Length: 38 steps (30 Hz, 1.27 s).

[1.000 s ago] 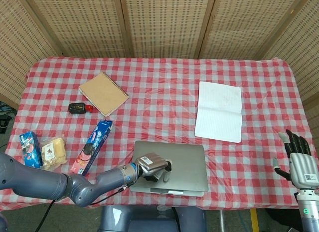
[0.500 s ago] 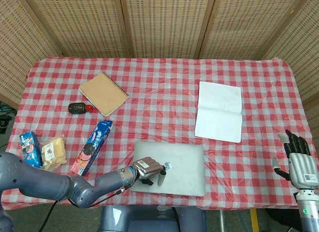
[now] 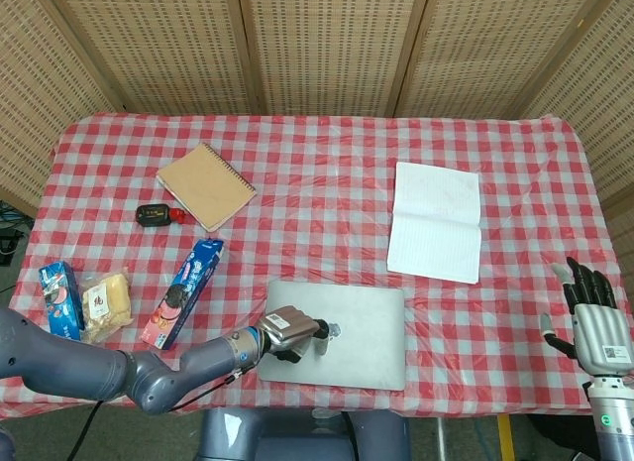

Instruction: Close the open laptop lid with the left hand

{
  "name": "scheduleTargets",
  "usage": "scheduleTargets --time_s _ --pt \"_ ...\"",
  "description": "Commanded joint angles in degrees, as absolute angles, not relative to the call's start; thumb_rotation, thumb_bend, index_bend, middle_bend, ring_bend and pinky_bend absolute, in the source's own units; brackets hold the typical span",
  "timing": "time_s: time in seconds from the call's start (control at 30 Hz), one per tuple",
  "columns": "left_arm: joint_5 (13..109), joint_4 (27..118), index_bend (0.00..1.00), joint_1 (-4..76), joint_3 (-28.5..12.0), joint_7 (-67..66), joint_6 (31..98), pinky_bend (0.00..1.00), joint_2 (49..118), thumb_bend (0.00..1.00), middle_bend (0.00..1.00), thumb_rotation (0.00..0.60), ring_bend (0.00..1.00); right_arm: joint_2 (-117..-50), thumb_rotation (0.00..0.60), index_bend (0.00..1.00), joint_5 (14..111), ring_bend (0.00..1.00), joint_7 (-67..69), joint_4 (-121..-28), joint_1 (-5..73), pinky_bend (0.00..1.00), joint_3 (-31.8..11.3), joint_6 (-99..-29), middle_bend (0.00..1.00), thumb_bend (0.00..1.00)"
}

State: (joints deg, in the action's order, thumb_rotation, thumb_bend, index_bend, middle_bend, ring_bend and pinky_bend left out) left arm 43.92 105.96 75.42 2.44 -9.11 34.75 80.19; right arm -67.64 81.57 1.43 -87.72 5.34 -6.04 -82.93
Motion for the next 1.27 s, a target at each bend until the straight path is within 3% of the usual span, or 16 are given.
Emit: scheduleTargets --time_s 0.03,0.13,0.2,0.4,0.5,0.67,0.97,1.27 --pt "48.47 110.40 0.12 71.14 0.50 -6.50 40.12 0.03 76.09 0.65 0.00 0.600 0.03 -67.63 0.600 0.04 81.90 0.00 1.43 -87.71 5.27 0.00 -6.03 -83.30 0.00 0.65" --pt "53.04 113.21 0.01 66.95 0.19 -5.34 46.01 0.00 73.01 0.51 0.00 0.600 0.00 -67.66 0.600 0.03 82.09 0.00 1.42 -87.63 5.18 0.00 -6.08 -83.69 0.00 0.65" --pt "56.45 114.14 0.00 63.76 1.42 -7.20 51.62 0.00 71.46 0.47 0.00 0.600 0.00 -67.67 0.600 0.03 82.24 0.00 1.57 -87.59 5.12 0.00 -6.10 -83.94 0.00 0.64" --pt "63.10 112.80 0.00 53.95 6.32 -20.82 71.56 0.00 71.16 0.45 0.00 0.600 0.00 -67.77 0.600 0.01 83.07 0.00 0.99 -87.91 5.06 0.00 -5.81 -84.43 0.00 0.64" --pt "64.72 111.43 0.00 50.06 8.48 -25.38 77.89 0.00 71.62 0.45 0.00 0.600 0.00 -67.87 0.600 0.00 83.25 0.00 0.72 -88.00 5.11 0.00 -5.60 -84.25 0.00 0.64" --pt "69.58 104.98 0.00 39.34 12.56 -34.19 92.87 0.00 75.37 0.40 0.00 0.600 0.00 -68.27 0.600 0.00 84.24 0.00 0.09 -88.43 5.33 0.00 -5.01 -84.03 0.00 0.64" --pt "71.88 102.19 0.00 26.37 16.76 -30.16 100.24 0.00 75.94 0.03 0.00 0.600 0.00 -68.34 0.600 0.00 87.42 0.00 -2.16 -90.31 5.18 0.00 -3.34 -84.88 0.00 0.61" --pt "74.40 101.21 0.00 20.25 17.96 -25.61 101.02 0.00 73.25 0.02 0.00 0.600 0.00 -68.19 0.600 0.00 88.90 0.00 -3.36 -91.35 5.11 0.00 -2.86 -85.62 0.00 0.60"
